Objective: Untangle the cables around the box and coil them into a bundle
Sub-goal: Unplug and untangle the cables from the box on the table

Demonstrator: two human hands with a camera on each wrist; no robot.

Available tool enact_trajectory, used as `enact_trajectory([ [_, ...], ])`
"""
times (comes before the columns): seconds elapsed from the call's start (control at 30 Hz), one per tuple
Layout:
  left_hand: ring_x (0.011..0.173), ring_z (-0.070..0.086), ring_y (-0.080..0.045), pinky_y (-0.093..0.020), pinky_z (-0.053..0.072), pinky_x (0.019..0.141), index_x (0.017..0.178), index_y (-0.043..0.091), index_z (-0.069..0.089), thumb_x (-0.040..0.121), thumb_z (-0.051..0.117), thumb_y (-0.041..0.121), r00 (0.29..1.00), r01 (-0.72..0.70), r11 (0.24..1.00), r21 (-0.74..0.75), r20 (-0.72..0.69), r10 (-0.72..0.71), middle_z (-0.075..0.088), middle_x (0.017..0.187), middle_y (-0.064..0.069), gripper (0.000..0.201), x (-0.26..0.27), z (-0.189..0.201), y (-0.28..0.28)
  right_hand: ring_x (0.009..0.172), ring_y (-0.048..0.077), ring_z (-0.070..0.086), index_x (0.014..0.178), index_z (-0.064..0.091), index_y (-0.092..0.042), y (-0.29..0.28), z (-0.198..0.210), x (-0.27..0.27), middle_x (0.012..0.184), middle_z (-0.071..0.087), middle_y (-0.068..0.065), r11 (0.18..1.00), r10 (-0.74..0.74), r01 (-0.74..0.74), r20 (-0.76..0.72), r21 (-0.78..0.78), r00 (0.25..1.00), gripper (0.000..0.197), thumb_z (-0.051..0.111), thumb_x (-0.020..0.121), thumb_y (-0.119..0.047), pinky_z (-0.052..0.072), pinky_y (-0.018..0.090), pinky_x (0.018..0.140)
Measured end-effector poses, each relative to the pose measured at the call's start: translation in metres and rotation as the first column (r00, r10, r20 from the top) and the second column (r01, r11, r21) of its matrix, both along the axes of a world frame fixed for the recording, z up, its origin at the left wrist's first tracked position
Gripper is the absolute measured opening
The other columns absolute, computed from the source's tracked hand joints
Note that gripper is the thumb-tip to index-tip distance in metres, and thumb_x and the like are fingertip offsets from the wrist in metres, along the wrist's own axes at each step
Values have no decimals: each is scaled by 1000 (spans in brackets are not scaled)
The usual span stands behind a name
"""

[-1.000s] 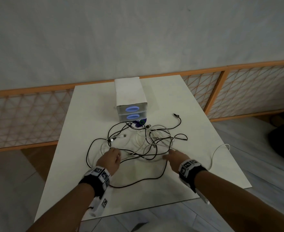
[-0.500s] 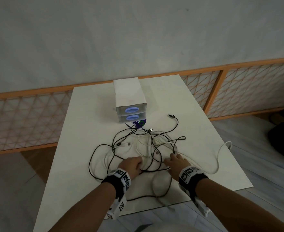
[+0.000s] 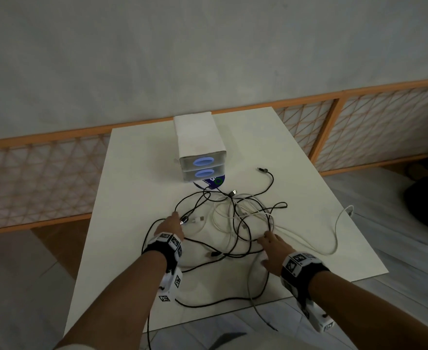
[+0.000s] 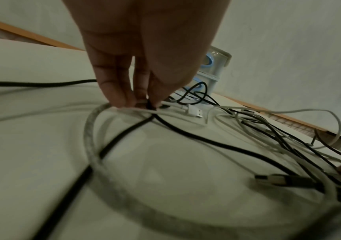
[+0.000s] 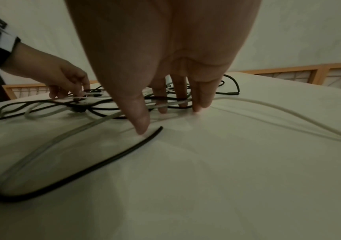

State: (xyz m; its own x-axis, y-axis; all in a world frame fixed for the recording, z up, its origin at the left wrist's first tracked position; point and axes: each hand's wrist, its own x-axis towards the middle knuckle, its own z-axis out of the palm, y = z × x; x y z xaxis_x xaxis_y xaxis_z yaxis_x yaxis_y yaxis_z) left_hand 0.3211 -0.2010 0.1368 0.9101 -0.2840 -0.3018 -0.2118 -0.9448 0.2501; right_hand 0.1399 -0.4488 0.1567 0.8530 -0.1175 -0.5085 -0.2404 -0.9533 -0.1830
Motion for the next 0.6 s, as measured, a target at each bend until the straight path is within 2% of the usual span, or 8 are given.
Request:
enact_trajectory([
  [0.13,107,57,-36,-39,44,87,115,-4,50,90,44,7,996,-33,994,-107,75,41,57,118,-24,28,15,17,-2,148,24,-4,151,-8,-19,-5,-2,11,160,-14,4,999,-9,5,-95,-36,995,96,59,87,-42,7,44,119],
  [0.2,101,58,-39,-38,43,82,105,-7,57,90,48,6,982,-58,960,-275,157,104,61,110,-27,22,33,38,-4,148,23,-8,149,-15,-16,-9,12,30,159,-18,3,997,-42,41,-12,-58,999,102,62,86,-40,5,44,119],
  [0.27,91,61,-39,-33,46,74,100,-6,63,90,54,10,965,-164,880,-447,111,236,65,99,-26,21,55,70,-5,148,21,-4,149,-16,-20,-13,31,54,159,-18,0,996,-91,93,95,-11,991,105,65,84,-32,8,42,119],
  [0.3,78,61,-36,-28,48,63,97,-5,65,90,55,12,956,-233,805,-546,22,292,64,89,-24,20,65,87,-5,148,22,2,150,-13,-23,-13,42,65,159,-17,0,993,-119,116,145,23,982,101,65,84,-27,13,40,119],
  [0.37,47,51,-21,-17,39,37,80,3,62,92,53,9,911,-392,527,-755,-235,340,56,68,-14,16,76,120,-7,145,27,17,151,0,-24,-11,64,82,160,-10,4,986,-166,153,276,66,947,89,61,86,-23,26,39,116],
  [0.47,33,38,-4,-14,32,34,76,10,58,90,59,6,852,-511,145,-847,-476,218,51,52,2,15,61,157,-7,138,29,30,147,25,-18,7,93,99,155,18,11,966,-241,152,524,208,817,68,59,89,-29,33,39,112],
  [0.53,36,37,-2,-13,33,35,81,9,61,88,63,9,825,-564,83,-821,-562,51,47,52,6,7,40,165,-10,130,25,40,141,37,-19,34,109,107,143,39,10,919,-276,48,553,390,786,61,57,89,-41,36,37,108],
  [0.6,37,36,-1,-12,32,35,86,7,63,86,63,10,797,-589,130,-798,-600,-67,45,54,6,3,19,159,-17,115,20,53,135,44,-24,68,117,110,125,57,4,839,-268,-22,446,544,854,57,54,87,-53,42,34,97],
])
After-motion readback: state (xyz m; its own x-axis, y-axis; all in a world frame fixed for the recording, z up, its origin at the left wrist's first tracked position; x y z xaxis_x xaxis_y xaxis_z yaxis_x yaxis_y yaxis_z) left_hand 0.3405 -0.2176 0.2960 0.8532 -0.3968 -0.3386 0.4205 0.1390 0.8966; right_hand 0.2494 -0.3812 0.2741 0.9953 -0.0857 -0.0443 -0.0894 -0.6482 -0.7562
